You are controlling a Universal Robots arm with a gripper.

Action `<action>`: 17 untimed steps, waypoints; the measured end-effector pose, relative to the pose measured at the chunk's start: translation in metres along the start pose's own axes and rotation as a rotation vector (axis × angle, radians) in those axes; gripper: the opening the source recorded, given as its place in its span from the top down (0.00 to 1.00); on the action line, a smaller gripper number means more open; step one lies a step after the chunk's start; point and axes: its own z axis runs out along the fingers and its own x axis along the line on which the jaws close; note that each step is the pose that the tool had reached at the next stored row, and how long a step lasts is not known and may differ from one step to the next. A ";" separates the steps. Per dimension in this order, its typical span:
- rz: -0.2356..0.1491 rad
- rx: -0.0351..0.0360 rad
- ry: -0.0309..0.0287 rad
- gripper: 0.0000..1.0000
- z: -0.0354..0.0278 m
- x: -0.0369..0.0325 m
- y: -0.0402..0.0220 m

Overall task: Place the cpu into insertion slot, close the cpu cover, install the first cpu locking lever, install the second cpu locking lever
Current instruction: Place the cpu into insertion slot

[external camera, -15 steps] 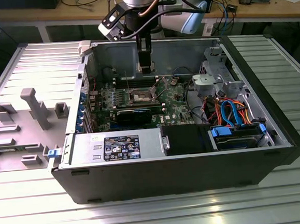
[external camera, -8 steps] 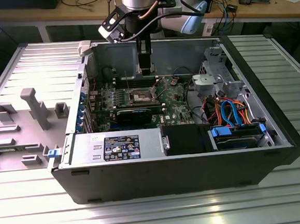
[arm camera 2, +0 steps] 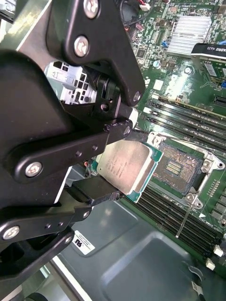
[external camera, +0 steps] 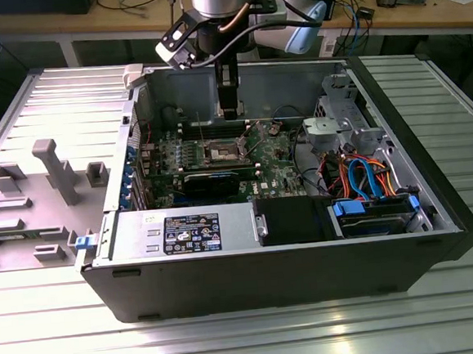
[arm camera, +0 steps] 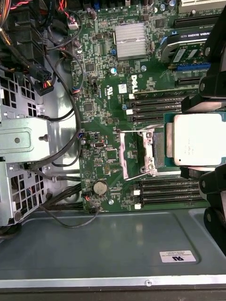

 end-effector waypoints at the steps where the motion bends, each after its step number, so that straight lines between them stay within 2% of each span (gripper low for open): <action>1: -0.001 0.0002 0.0005 0.46 0.0009 -0.0001 -0.0009; 6: -0.005 0.0001 0.0007 0.46 0.0085 -0.0009 -0.0060; 8: -0.029 0.0013 0.0028 0.46 0.0133 -0.0012 -0.0070; 10: -0.074 0.0036 0.0066 0.46 0.0170 -0.0013 -0.0074; 12: -0.104 0.0051 0.0090 0.46 0.0199 -0.0013 -0.0076; 15: -0.115 0.0056 0.0106 0.46 0.0246 -0.0008 -0.0080; 17: -0.115 0.0058 0.0105 0.46 0.0246 -0.0008 -0.0080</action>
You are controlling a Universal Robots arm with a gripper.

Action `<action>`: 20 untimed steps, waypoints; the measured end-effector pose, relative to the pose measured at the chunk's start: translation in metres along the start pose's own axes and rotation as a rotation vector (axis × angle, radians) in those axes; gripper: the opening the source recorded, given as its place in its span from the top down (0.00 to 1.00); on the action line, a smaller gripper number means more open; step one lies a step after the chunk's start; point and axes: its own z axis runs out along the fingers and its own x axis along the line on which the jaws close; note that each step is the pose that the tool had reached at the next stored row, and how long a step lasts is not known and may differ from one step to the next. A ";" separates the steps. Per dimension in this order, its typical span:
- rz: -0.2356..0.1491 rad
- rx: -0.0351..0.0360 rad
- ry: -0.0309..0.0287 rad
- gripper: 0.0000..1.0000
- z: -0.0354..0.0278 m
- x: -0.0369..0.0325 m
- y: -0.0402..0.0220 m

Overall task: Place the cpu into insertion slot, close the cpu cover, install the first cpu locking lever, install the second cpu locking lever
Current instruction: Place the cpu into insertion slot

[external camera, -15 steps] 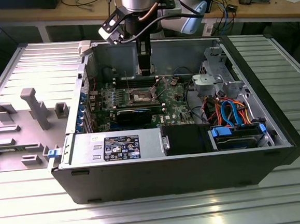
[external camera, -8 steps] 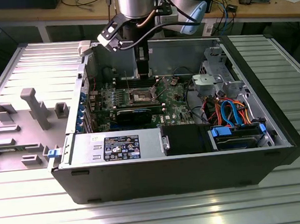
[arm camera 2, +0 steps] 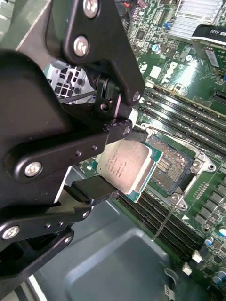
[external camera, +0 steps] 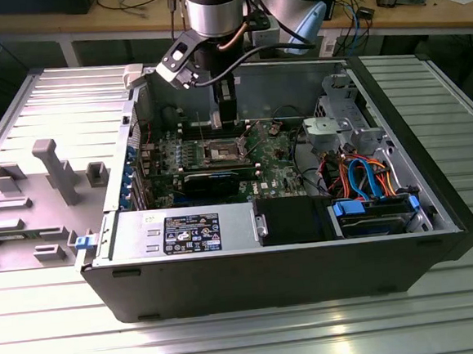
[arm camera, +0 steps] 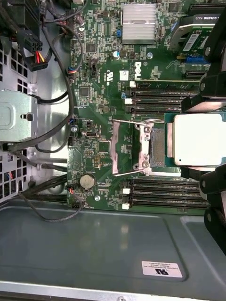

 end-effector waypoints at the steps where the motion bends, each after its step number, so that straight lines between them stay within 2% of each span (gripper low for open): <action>1: 0.000 0.0000 0.0001 0.46 0.0000 0.0000 0.0000; 13: 0.000 -0.0002 0.0009 0.46 0.0012 0.0000 -0.0001; 20: -0.003 0.0000 0.0010 0.46 0.0105 -0.0005 -0.0009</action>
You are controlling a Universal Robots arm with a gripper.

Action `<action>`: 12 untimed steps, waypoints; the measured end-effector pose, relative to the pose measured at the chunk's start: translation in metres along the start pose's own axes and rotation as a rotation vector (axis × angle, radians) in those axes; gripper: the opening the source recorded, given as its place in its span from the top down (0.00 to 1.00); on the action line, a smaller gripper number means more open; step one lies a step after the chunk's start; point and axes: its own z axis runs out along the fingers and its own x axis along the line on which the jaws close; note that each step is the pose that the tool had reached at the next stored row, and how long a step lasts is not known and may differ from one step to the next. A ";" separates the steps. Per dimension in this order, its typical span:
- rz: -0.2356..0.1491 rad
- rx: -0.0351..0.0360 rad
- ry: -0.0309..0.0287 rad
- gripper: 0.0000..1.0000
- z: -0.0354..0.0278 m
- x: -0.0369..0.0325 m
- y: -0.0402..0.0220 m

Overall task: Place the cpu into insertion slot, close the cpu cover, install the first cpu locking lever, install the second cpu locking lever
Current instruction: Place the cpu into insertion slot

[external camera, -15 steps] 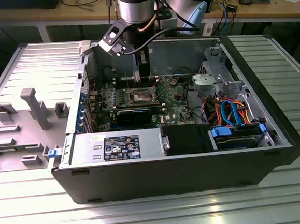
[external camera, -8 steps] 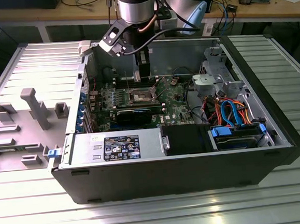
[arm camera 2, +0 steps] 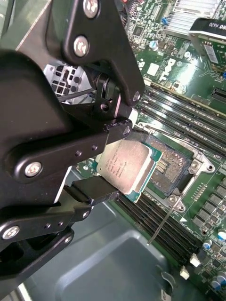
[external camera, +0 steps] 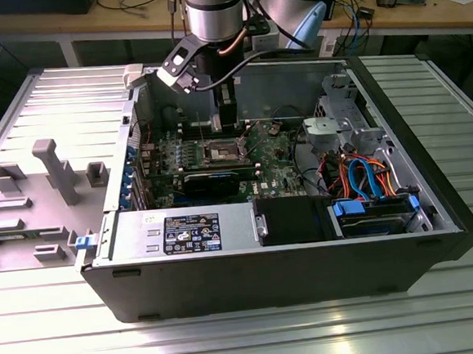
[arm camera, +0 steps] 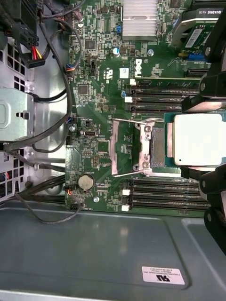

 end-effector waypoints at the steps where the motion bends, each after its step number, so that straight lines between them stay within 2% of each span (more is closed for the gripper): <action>1: 0.000 0.0001 0.0003 0.46 0.0016 -0.0001 -0.0001; 4: 0.000 -0.0002 0.0031 0.46 0.0069 -0.0004 -0.0006; 7: 0.000 -0.0002 0.0032 0.46 0.0167 0.0010 -0.0013; 12: 0.015 -0.0009 0.0017 0.46 0.0265 0.0018 -0.0020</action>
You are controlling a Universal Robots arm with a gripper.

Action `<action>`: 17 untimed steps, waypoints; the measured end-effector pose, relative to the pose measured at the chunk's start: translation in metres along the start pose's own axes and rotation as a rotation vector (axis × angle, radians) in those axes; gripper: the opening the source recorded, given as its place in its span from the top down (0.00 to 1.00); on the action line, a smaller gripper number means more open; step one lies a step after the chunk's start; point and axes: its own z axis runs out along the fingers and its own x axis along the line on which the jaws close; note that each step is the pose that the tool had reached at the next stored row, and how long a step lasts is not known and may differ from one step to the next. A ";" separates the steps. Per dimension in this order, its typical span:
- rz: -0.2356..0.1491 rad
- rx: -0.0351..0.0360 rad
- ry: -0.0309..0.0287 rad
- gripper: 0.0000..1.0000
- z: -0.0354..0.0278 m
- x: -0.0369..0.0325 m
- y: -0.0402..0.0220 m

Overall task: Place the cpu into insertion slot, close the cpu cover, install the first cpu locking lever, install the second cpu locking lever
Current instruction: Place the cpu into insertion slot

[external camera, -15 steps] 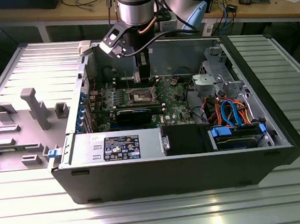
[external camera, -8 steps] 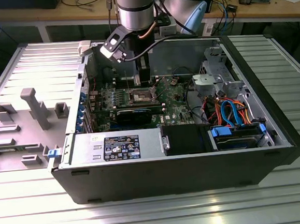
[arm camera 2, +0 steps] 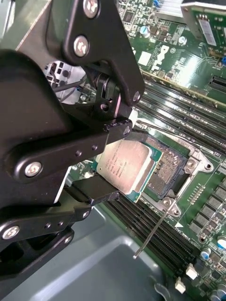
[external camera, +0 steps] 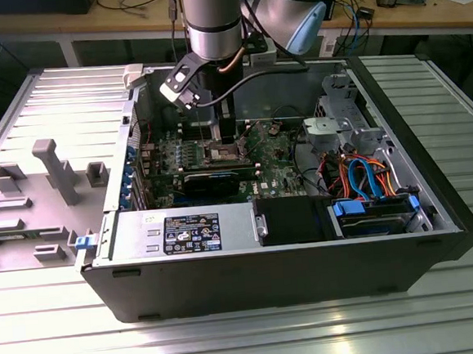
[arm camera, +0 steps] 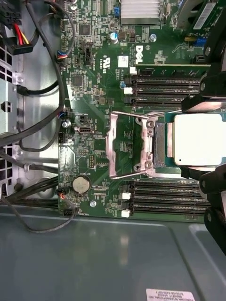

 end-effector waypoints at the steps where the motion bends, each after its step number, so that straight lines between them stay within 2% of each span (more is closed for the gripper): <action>1: 0.005 -0.0003 -0.0002 0.46 0.0011 0.0000 0.0000; 14: 0.006 -0.0004 -0.0014 0.46 0.0017 0.0000 -0.0001; 17: 0.006 -0.0004 -0.0012 0.46 0.0045 -0.0001 -0.0003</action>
